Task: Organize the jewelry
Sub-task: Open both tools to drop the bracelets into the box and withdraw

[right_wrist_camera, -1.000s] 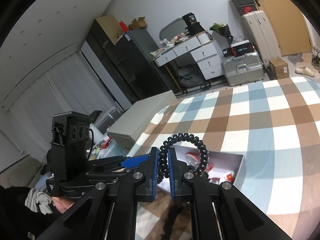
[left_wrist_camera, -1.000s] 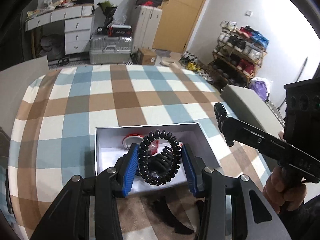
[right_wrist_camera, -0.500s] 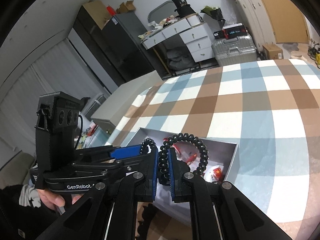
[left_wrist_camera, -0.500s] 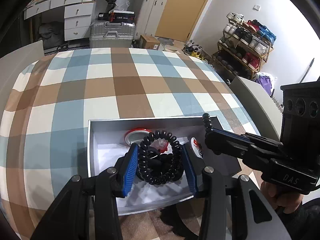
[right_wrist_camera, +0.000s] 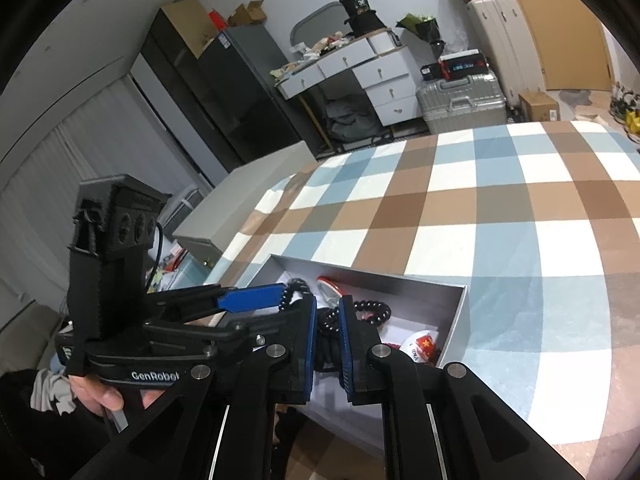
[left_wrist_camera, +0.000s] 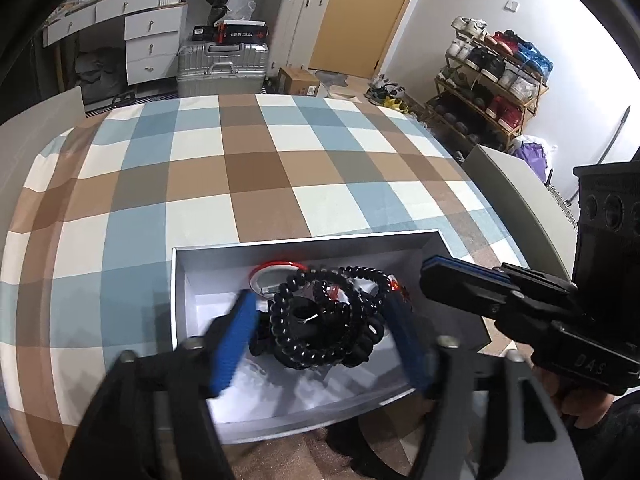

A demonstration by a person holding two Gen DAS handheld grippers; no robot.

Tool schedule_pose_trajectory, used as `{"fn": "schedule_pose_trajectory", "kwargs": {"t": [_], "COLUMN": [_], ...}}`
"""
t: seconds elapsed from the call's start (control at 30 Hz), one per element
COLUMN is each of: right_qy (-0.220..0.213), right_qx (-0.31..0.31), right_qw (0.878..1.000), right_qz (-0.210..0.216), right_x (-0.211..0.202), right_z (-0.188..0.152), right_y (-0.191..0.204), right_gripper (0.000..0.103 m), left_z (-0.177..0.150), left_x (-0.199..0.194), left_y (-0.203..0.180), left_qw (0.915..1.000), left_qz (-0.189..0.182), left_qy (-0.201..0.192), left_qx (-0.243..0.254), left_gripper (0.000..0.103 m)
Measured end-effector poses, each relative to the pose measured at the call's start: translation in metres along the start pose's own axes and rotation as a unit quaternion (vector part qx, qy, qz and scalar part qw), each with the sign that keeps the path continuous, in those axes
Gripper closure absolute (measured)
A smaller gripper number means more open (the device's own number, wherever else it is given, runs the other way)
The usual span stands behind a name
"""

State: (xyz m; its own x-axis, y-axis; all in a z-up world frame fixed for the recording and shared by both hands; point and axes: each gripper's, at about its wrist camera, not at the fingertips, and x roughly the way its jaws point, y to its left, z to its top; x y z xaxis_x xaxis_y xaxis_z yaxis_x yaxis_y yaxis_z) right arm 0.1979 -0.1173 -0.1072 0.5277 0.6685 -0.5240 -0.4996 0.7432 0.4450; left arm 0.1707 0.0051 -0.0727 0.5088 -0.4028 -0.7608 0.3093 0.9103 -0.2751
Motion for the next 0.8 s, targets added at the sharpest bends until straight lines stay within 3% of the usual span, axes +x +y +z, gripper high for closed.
{"fn": "schedule_pose_trajectory", "kwargs": {"t": [0.1,0.23,0.3,0.8], "right_qy": [-0.009,-0.017,-0.023,-0.045], "right_qx": [0.012,0.022,0.027,0.025], "right_qw": [1.000,1.000,0.999,0.998], "right_qz": [-0.005,-0.012,-0.016,-0.033], "right_x": [-0.008,-0.021,-0.029,-0.071], "right_z": [-0.003,-0.008,-0.012,-0.047], "right_y": [-0.002,-0.002,0.000,0.030], "right_gripper": [0.085,0.080,0.068,0.045], "left_z": [-0.001,-0.004,-0.007,-0.034], "left_x": [-0.007,-0.012,-0.016,-0.053], "left_y": [0.000,0.000,0.000,-0.007], "left_qw": [1.0000,0.9998,0.9997,0.9972], "left_qz": [0.002,0.015,0.022,0.046], "left_qy": [-0.007,-0.012,-0.014,-0.056], "left_qx": [0.002,0.004,0.000,-0.016], "left_gripper": [0.019,0.019,0.019,0.019]}}
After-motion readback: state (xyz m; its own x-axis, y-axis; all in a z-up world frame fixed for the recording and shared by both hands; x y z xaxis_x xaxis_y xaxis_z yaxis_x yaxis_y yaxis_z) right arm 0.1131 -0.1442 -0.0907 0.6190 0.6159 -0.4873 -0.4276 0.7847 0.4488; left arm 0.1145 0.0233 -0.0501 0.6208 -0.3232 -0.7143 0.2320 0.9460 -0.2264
